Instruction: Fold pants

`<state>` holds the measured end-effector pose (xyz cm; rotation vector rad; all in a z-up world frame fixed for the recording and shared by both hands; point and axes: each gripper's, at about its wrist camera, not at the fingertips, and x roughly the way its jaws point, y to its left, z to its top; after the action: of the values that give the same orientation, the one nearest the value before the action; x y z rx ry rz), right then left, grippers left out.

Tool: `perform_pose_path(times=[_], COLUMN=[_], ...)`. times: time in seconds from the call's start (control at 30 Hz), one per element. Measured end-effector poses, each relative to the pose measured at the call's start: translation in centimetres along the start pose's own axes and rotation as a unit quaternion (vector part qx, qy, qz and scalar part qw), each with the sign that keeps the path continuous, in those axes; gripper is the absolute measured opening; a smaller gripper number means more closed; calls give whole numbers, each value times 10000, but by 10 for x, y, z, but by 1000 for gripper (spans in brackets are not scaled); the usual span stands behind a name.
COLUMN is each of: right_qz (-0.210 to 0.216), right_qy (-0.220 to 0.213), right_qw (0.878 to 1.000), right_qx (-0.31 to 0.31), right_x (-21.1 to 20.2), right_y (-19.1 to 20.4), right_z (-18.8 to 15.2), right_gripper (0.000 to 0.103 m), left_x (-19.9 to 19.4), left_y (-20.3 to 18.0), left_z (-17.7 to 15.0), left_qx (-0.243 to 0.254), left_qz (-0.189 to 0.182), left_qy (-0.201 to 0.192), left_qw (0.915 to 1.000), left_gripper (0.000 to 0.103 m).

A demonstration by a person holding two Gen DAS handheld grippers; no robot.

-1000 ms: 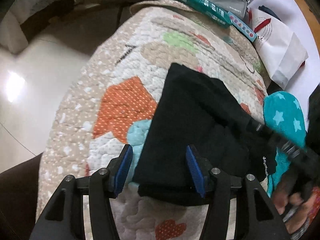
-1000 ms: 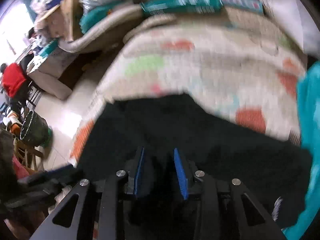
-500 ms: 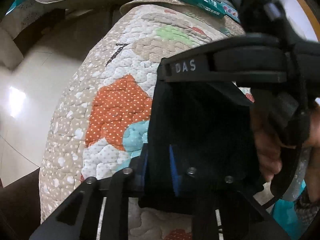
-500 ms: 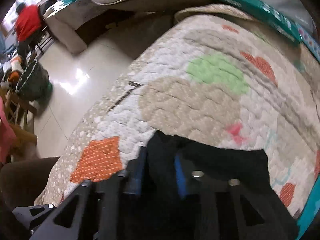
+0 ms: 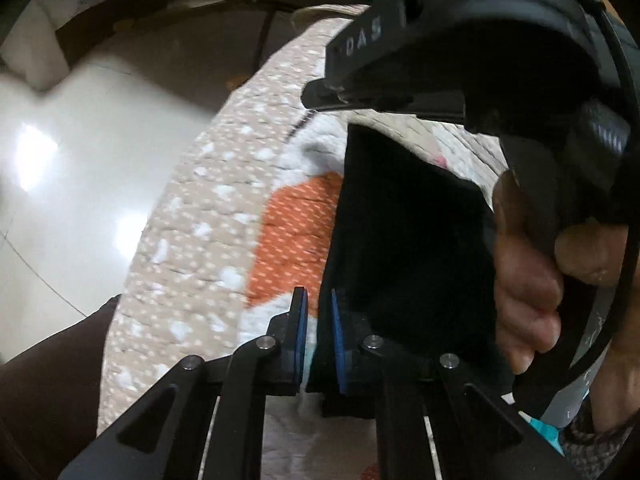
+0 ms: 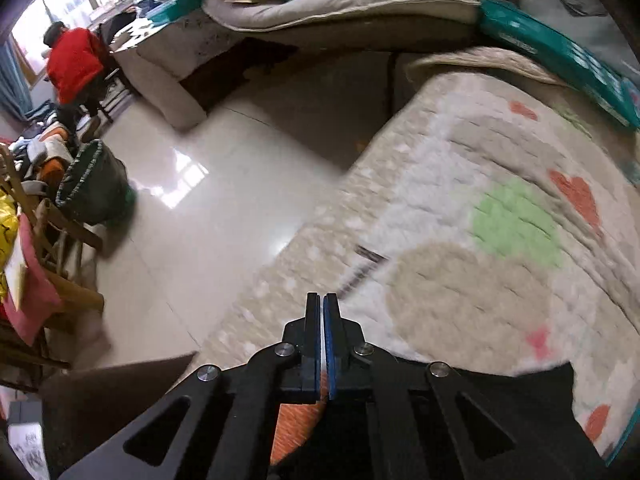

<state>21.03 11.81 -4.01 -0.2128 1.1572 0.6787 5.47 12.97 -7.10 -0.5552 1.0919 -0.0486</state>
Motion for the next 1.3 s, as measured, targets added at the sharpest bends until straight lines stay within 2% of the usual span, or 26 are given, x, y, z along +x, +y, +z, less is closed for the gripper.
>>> perform_pose_path(times=[0.07,0.13,0.3,0.4,0.5,0.57,0.63,0.73,0.83,1.0,1.1,1.13,1.17,1.2,1.23,1.3], right_qz=[185,176,-529,-584,-435,-335,-331,-322,-100,92,484,592,637,641,629,570], right_qy=[-159,-327,-570,-669,-605,-536,-470,-612,-749,-493,-636,-726,-774,-816,-918,-1021], right_qw=[9994,9977,9909,9878,9889,9902,9910,9900,9896,9894,9821,9786,9760,9741,9718,9708], right_qx=[259,564,1094,1276,1285,1249,1210,1233,1223,1363,1707,1835,1935,2007,2079,2096], right_x=[-11,-29,-76,-102,-108,-103,-96,-90,-87,-64,-69,-74,-79,-81,-85,-89], right_y=[-11,-36,-105,-127,-124,-116,-107,-96,-83,-79,-86,-89,-92,-95,-97,-97], right_z=[3,1,-27,-59,-91,-111,-129,-144,-149,-140,-144,-147,-149,-151,-153,-154], right_gripper=[3,4,4,4,4,4,4,4,4,5,6,9,30,67,76,75], left_x=[-4,-11,-27,-33,-24,-12,-6,-12,-18,-28,-37,-40,-43,-44,-45,-45], left_y=[6,12,18,6,-15,-31,-37,-40,-36,-26,-18,-16,-12,-7,-5,2], left_z=[1,1,0,-3,-5,-8,-16,-28,-32,-34,-35,-35,-34,-34,-34,-33], left_qx=[-49,-53,-121,102,423,650,789,885,832,476,338,304,226,125,52,-122], left_qz=[-123,-221,-269,-253,-120,-28,80,235,276,221,184,174,148,109,71,-27], left_qy=[28,-27,-175,-282,-252,-78,54,-30,-88,-106,-192,-225,-267,-288,-293,-275], left_qw=[9999,9997,9994,9992,9987,9979,9968,9958,9961,9986,9991,9991,9993,9994,9995,9995], left_gripper=[12,12,12,15,22,26,27,27,29,31,31,31,32,32,32,32])
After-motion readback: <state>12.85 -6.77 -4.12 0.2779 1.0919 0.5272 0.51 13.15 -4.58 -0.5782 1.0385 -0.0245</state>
